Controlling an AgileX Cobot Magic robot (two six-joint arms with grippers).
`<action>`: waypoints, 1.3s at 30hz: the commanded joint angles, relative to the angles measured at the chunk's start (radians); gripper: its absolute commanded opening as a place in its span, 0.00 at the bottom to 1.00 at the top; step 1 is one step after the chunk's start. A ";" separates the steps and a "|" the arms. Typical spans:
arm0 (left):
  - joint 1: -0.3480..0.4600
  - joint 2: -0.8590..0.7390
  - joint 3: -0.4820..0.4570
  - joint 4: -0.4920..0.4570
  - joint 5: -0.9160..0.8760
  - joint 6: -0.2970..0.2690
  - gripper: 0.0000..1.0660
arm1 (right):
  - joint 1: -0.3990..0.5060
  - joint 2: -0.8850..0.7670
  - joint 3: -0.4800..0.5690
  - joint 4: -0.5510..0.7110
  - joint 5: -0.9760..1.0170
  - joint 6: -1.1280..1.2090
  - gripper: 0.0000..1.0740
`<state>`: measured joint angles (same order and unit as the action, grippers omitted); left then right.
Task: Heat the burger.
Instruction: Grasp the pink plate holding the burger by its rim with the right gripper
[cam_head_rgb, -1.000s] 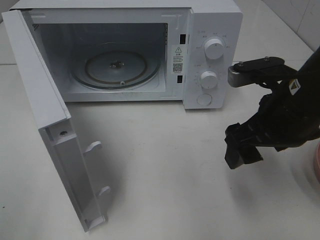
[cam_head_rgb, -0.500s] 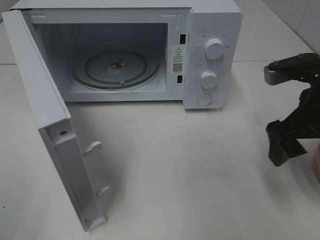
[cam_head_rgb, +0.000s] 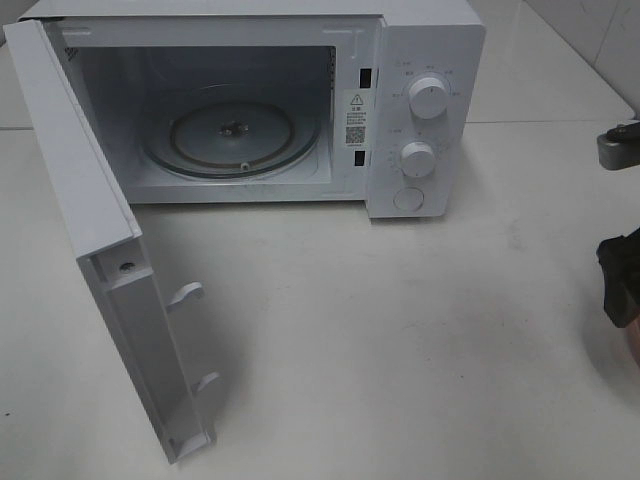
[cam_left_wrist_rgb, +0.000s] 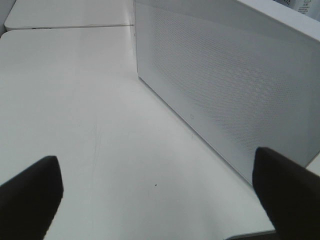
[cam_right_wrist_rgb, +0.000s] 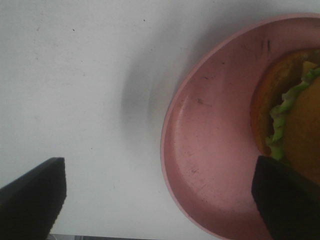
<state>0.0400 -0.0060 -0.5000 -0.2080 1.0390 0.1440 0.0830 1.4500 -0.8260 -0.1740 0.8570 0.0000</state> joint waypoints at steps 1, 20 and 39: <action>0.001 -0.023 0.003 -0.002 -0.010 -0.002 0.92 | -0.014 0.049 -0.001 -0.010 -0.004 -0.008 0.89; 0.001 -0.023 0.003 -0.002 -0.010 -0.002 0.92 | -0.048 0.245 0.106 -0.070 -0.240 0.066 0.86; 0.001 -0.023 0.003 -0.002 -0.010 -0.002 0.92 | -0.082 0.276 0.140 -0.069 -0.302 0.094 0.82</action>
<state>0.0400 -0.0060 -0.5000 -0.2080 1.0390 0.1440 0.0050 1.7200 -0.6920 -0.2460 0.5530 0.1020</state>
